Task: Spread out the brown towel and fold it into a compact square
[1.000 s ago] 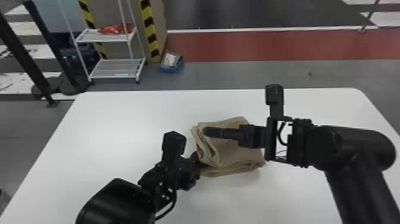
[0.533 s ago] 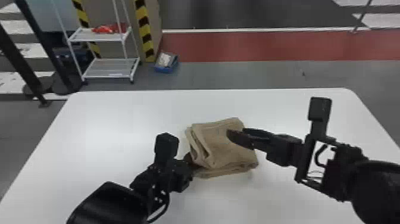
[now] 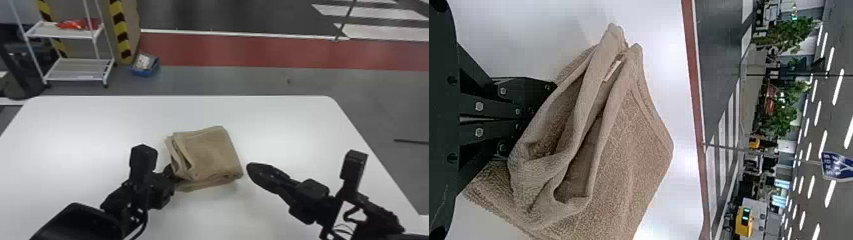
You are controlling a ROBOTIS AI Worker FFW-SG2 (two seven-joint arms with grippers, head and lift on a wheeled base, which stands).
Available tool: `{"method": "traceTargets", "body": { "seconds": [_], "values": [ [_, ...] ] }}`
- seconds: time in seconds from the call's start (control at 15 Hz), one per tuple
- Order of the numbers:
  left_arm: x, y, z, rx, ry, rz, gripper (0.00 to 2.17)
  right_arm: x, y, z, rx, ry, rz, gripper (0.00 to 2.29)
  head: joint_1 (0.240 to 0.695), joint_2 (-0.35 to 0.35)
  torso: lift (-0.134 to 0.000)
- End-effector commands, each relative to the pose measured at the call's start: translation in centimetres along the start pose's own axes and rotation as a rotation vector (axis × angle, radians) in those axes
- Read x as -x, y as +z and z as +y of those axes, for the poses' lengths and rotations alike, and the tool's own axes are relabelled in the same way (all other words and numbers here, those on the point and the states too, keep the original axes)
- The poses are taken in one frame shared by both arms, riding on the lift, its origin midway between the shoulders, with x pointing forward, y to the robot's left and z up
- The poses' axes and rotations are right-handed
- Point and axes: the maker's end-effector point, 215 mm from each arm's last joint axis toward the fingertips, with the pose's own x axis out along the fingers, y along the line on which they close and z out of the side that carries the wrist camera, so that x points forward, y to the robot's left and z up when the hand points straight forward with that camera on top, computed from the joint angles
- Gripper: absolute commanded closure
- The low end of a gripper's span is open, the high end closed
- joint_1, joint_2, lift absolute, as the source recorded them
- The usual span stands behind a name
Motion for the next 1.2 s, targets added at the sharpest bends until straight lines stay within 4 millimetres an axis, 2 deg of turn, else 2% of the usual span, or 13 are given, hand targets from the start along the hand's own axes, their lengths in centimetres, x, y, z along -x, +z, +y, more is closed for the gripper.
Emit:
{"method": "traceTargets", "body": {
  "seconds": [0.0,0.2,0.4,0.53,0.8,1.13],
  "values": [
    [0.1,0.0,-0.1,-0.001,0.0,-0.005,2.09,-0.1,-2.8,-0.6,-0.007,-0.005,0.056,1.86,0.695,-0.1,-0.119],
    [0.1,0.0,-0.1,0.0,-0.001,-0.006,2.09,-0.9,-5.5,-1.4,-0.027,-0.009,0.101,1.86,0.695,-0.101,-0.119],
    [0.1,0.0,0.0,0.001,0.0,-0.004,2.09,-3.4,-6.6,-2.0,-0.007,0.001,0.14,1.86,0.695,-0.094,-0.119],
    [0.3,0.1,-0.3,0.003,-0.008,-0.007,2.09,-5.3,-6.3,-2.6,0.004,0.004,0.148,1.86,0.695,-0.082,-0.119],
    [2.4,0.0,-0.3,0.023,-0.012,0.02,2.09,-8.6,-5.1,-4.4,-0.023,0.007,0.149,1.86,0.695,-0.065,-0.119],
    [6.2,1.6,1.8,0.044,-0.029,-0.005,2.09,-10.2,-3.9,-8.1,-0.055,-0.046,0.136,1.86,0.695,-0.043,-0.119]
  ]
}}
